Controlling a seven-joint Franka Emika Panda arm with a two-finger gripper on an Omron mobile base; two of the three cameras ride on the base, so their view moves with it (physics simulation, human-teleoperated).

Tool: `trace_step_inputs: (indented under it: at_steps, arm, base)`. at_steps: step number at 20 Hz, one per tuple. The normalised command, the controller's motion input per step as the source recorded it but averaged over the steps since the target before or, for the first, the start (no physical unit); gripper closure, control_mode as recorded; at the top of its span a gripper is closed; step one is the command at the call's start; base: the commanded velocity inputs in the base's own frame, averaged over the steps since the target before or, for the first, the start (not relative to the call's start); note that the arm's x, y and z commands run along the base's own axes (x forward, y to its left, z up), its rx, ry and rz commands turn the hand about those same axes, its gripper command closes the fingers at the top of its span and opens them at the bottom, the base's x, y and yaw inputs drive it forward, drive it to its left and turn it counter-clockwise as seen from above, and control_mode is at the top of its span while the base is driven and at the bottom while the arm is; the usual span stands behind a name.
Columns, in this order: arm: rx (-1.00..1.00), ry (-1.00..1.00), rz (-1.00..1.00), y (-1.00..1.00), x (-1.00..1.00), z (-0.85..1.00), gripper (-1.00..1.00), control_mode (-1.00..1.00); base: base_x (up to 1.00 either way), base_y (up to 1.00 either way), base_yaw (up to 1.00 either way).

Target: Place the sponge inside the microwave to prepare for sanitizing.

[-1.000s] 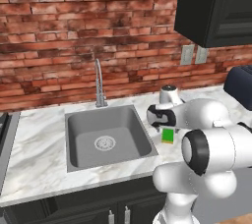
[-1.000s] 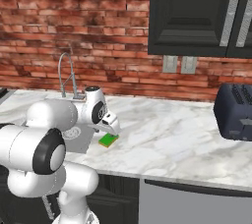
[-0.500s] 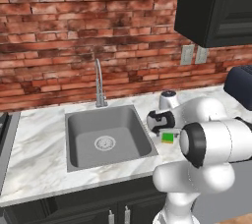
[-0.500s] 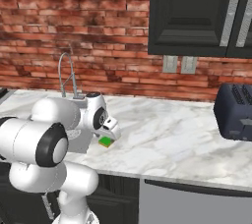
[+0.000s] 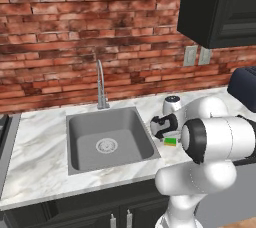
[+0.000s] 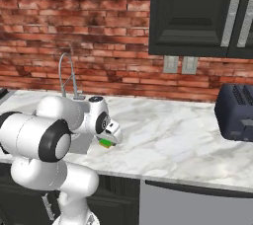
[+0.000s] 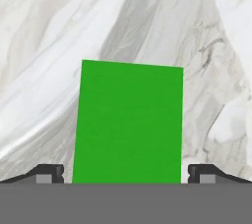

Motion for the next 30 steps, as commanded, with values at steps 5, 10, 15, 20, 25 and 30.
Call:
trace_step_inputs:
  at_steps: [5,10,15,20,25,30]
  arm:
    - [0.00,0.00,0.00,-0.01,0.05,-0.04,-1.00,-1.00]
    - [0.00,0.00,0.00,0.00,0.10,-0.03,-1.00,-1.00]
    - [0.00,-0.03,0.00,0.00,0.01,-0.19,-1.00,-1.00]
    - [0.01,-0.01,0.00,0.00,0.00,-0.24,-1.00,-1.00]
    - [0.02,-0.01,0.00,0.00,0.02,-0.31,-1.00,-1.00]
    - [0.03,0.00,0.00,0.00,0.00,-0.33,-1.00,-1.00]
  base:
    - [0.00,0.00,0.00]
    - [0.00,0.00,0.00]
    - [0.00,0.00,0.00]
    - [0.00,0.00,0.00]
    - [0.00,0.00,0.00]
    - [0.00,0.00,0.00]
